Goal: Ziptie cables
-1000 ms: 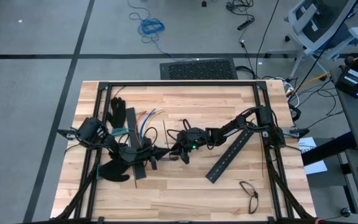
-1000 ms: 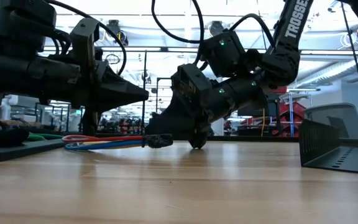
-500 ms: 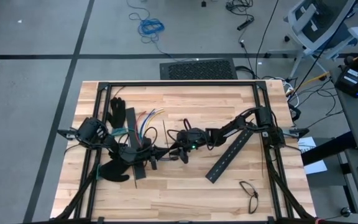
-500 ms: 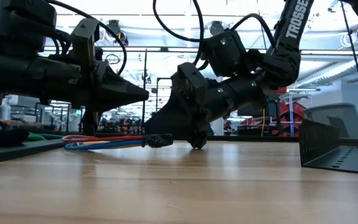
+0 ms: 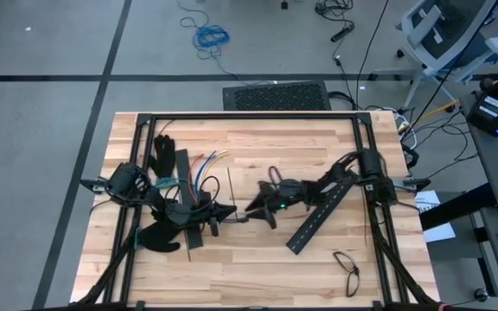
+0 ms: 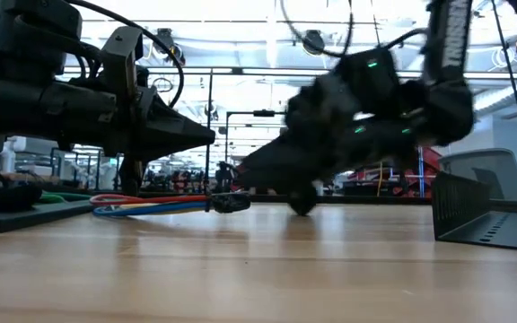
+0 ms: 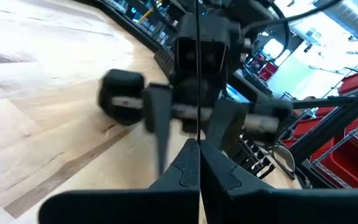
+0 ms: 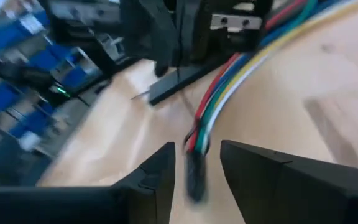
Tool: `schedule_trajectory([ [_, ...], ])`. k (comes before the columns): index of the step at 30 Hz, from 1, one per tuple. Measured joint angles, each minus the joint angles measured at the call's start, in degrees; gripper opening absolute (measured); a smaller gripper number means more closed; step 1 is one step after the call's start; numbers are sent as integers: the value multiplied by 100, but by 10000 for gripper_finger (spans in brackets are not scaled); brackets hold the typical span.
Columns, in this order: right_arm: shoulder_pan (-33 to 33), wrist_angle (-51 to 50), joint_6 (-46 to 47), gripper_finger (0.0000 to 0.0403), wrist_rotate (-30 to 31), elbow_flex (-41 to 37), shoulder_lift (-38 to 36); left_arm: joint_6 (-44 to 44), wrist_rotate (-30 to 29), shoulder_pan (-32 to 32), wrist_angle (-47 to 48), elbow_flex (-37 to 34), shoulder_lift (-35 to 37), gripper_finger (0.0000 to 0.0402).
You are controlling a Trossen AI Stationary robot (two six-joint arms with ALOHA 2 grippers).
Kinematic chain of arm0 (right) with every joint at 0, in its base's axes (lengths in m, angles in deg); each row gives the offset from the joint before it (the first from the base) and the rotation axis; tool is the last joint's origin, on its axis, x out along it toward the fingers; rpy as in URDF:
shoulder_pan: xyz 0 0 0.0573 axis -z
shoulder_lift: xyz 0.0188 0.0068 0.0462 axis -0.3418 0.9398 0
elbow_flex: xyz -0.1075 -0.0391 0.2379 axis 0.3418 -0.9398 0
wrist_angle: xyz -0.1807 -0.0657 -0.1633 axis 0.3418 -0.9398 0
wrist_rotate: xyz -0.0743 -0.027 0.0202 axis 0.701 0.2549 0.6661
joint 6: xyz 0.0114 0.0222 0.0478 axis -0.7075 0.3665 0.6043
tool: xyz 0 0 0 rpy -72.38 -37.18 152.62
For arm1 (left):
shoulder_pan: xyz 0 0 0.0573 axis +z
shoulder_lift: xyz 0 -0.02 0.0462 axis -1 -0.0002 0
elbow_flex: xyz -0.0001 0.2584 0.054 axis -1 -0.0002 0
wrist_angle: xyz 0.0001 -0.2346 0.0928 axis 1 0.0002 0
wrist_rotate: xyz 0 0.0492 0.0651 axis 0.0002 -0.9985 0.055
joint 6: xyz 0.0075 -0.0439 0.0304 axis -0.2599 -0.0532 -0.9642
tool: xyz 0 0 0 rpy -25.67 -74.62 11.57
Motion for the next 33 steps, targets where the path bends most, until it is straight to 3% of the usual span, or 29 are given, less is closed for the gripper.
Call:
schedule_trajectory([
  [5,-175,-1007,415,125,33,-432,-731,-12,14,3,0,1,2,0],
  [8,-358,-2931,-6,121,548,380,-638,1,17,1,0,1,2,0],
  [12,-274,-3887,79,115,889,1142,-420,29,30,3,-2,1,2,0],
  [21,3,-4382,-453,101,481,1175,-659,17,106,3,-2,-2,2,0],
  [27,542,-4572,-721,100,244,1125,-851,14,157,3,-2,0,2,0],
  [33,785,-3839,-439,100,450,1129,-469,19,162,-9,-2,0,2,0],
])
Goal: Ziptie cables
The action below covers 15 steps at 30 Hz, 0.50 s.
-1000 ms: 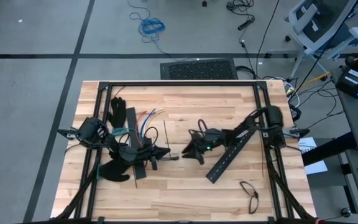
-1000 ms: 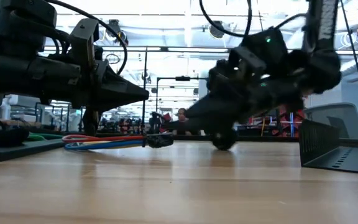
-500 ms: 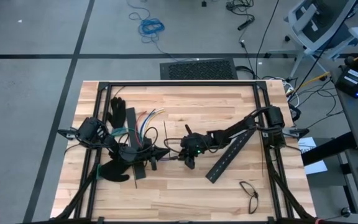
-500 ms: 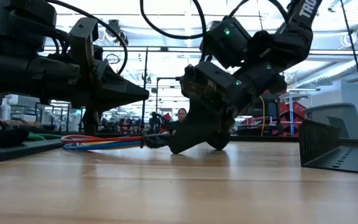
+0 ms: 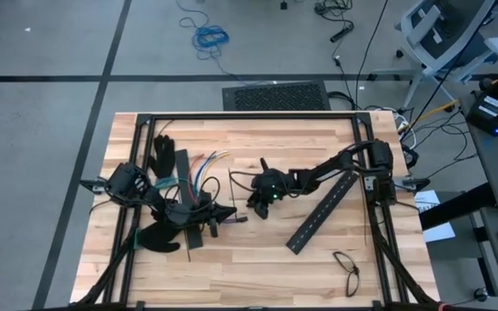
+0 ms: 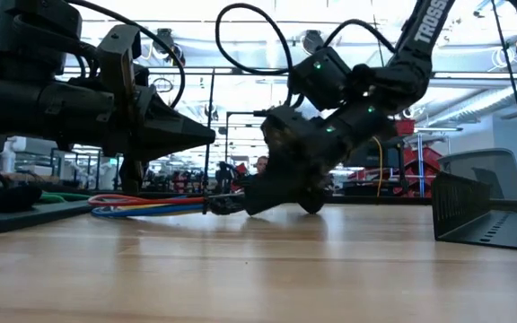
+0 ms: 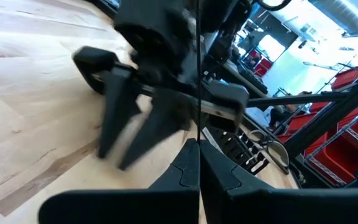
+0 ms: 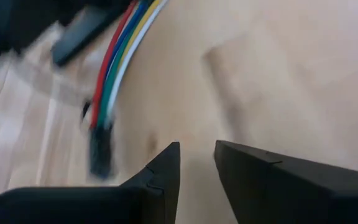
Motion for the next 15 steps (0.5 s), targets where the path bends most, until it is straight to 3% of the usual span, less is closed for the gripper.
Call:
schedule_trajectory([
  [4,-101,425,-51,100,143,4,130,2,0,1,0,0,0,0],
  [11,-315,801,222,100,-207,83,371,7,-2,3,0,0,0,0],
  [15,-116,1905,817,99,-1286,114,663,15,-6,3,0,0,0,0],
])
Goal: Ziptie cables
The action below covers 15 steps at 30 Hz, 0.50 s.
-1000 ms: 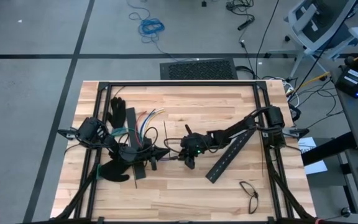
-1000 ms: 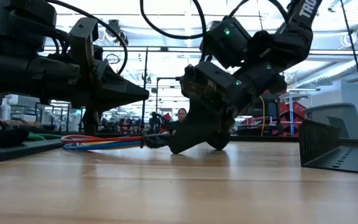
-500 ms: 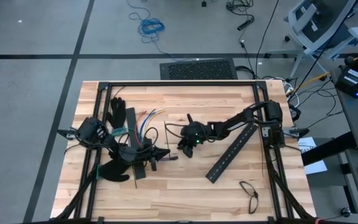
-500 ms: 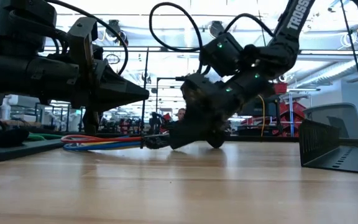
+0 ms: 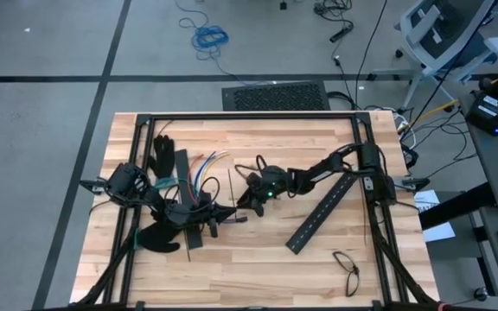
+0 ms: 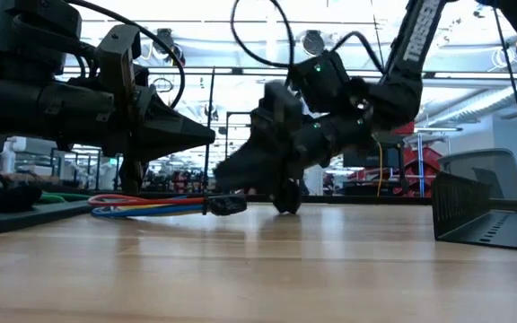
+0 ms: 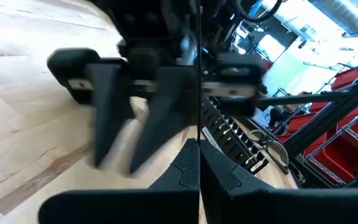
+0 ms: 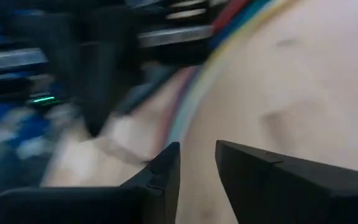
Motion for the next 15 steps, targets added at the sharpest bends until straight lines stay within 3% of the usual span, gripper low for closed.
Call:
schedule_trajectory([
  [4,230,1263,761,84,-1367,95,425,5,1,0,0,0,-2,0],
  [7,419,2264,1356,67,-1952,18,696,4,6,0,-2,0,-2,0],
  [10,407,3299,1261,52,-1871,-317,782,7,8,-4,-2,0,-2,0],
  [15,202,3599,1154,44,-1273,-726,704,2,20,-4,-1,0,-4,0],
])
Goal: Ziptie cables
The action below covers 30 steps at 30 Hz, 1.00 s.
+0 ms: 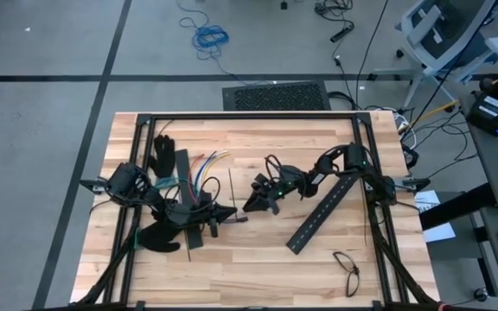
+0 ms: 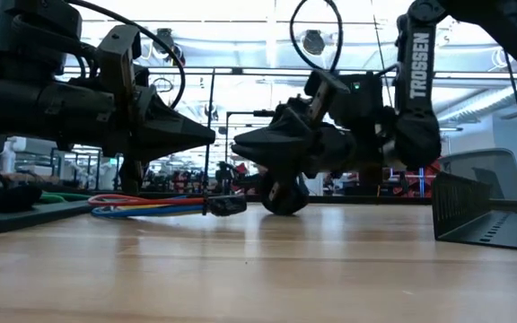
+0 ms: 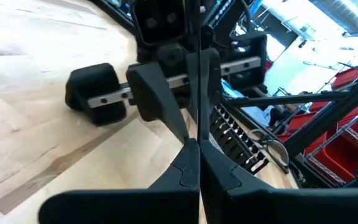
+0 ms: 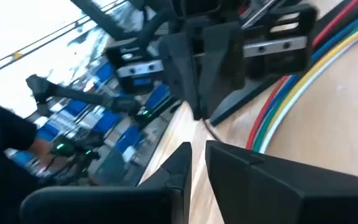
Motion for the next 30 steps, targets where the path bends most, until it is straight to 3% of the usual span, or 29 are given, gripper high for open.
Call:
schedule_trajectory([
  [5,-133,-424,-461,43,314,192,0,4,19,0,1,0,0,0],
  [10,-325,-649,-963,43,1016,254,0,8,23,0,1,0,0,0],
  [17,-290,-765,-1438,43,283,251,0,152,25,0,1,0,0,0],
  [20,-288,-344,-1910,43,-652,222,33,153,25,0,1,0,0,0],
  [25,56,-345,281,43,-1300,181,-528,150,27,0,1,0,0,0],
  [30,674,-321,679,43,-1433,185,-1451,146,27,0,1,-2,0,0],
])
